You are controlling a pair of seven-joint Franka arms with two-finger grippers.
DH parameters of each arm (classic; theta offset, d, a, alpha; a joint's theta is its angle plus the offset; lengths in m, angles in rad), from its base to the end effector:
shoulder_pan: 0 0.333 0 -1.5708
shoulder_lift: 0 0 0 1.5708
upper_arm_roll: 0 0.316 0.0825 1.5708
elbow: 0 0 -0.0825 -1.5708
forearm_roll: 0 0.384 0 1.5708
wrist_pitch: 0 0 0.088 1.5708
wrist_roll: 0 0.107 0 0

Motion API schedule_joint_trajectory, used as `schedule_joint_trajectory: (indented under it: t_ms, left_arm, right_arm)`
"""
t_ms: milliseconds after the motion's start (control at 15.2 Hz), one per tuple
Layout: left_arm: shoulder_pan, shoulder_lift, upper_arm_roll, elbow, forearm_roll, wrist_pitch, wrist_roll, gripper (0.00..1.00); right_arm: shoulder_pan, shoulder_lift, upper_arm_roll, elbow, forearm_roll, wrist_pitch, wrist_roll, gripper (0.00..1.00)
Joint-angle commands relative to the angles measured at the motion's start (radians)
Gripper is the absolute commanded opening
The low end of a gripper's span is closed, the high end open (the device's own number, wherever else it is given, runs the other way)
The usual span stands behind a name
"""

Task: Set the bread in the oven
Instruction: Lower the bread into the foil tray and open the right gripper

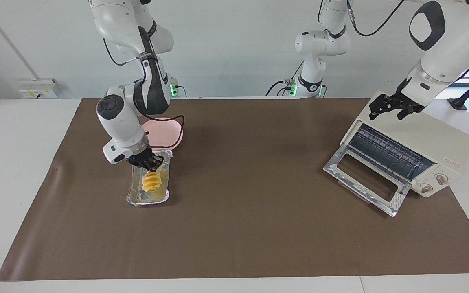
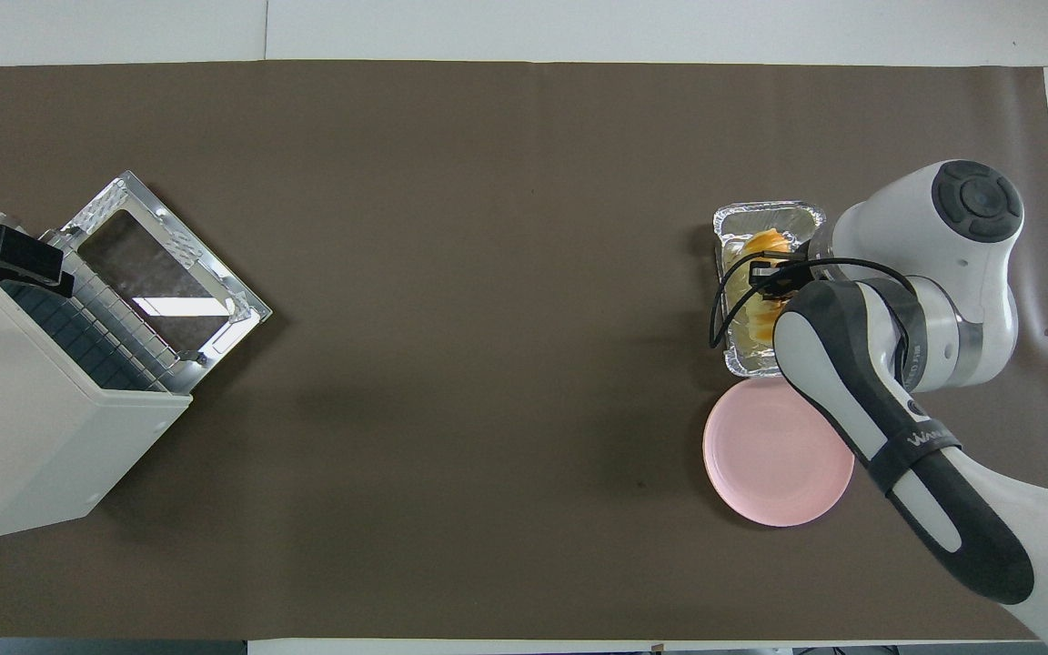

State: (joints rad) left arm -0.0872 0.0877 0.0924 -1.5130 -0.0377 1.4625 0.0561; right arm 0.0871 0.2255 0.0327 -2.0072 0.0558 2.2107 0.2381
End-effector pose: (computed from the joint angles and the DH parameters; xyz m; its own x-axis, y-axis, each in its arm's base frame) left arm 0.5685 -0.0037 0.5937 0.9893 -0.0542 -0.1355 -0.0496 -0.9981 0.0372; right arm 0.5860 0.0718 0.3428 0.9879 -0.1514 -0.0343 -0.1529 -0.9872 -0.0445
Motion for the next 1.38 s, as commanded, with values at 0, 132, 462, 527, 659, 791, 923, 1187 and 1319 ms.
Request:
schedule_joint_trajectory:
  t_ms: [0, 132, 462, 527, 659, 791, 923, 1187, 1319]
  left_arm:
    - [0.007, -0.032, -0.01, -0.041, 0.019, 0.016, -0.002, 1.0]
    - [0.007, -0.032, -0.011, -0.041, 0.019, 0.016, -0.002, 1.0]
    - [0.007, -0.032, -0.01, -0.041, 0.019, 0.016, -0.002, 1.0]
    - [0.007, -0.032, -0.011, -0.041, 0.019, 0.016, -0.004, 1.0]
    - [0.007, -0.032, -0.011, -0.041, 0.019, 0.016, -0.002, 1.0]
    - [0.007, -0.032, -0.01, -0.041, 0.019, 0.016, -0.002, 1.0]
    - [0.007, -0.032, -0.011, -0.041, 0.019, 0.016, -0.004, 1.0]
    - [0.007, -0.032, -0.011, -0.041, 0.019, 0.015, -0.002, 1.0]
    - [0.007, -0.032, -0.011, -0.041, 0.019, 0.016, -0.002, 1.0]
  right_arm:
    - [0.0, -0.001, 0.004, -0.041, 0.013, 0.046, -0.023, 0.0]
    - [0.0, -0.001, 0.004, -0.039, 0.013, 0.04, -0.023, 0.24]
    - [-0.009, 0.006, 0.003, 0.021, 0.009, 0.001, -0.025, 0.94]
    - [-0.016, 0.008, 0.003, 0.043, 0.001, -0.021, -0.026, 0.97]
    - [-0.047, 0.008, 0.001, 0.073, -0.004, -0.043, -0.071, 0.98]
    - [-0.095, 0.014, 0.001, 0.065, -0.001, -0.029, -0.127, 0.98]
    - [-0.122, 0.011, 0.001, 0.044, 0.001, -0.022, -0.135, 0.96]
    - [-0.145, 0.003, 0.001, -0.056, 0.003, 0.07, -0.149, 0.87]
    - [-0.147, 0.002, 0.001, -0.077, 0.004, 0.078, -0.151, 0.66]
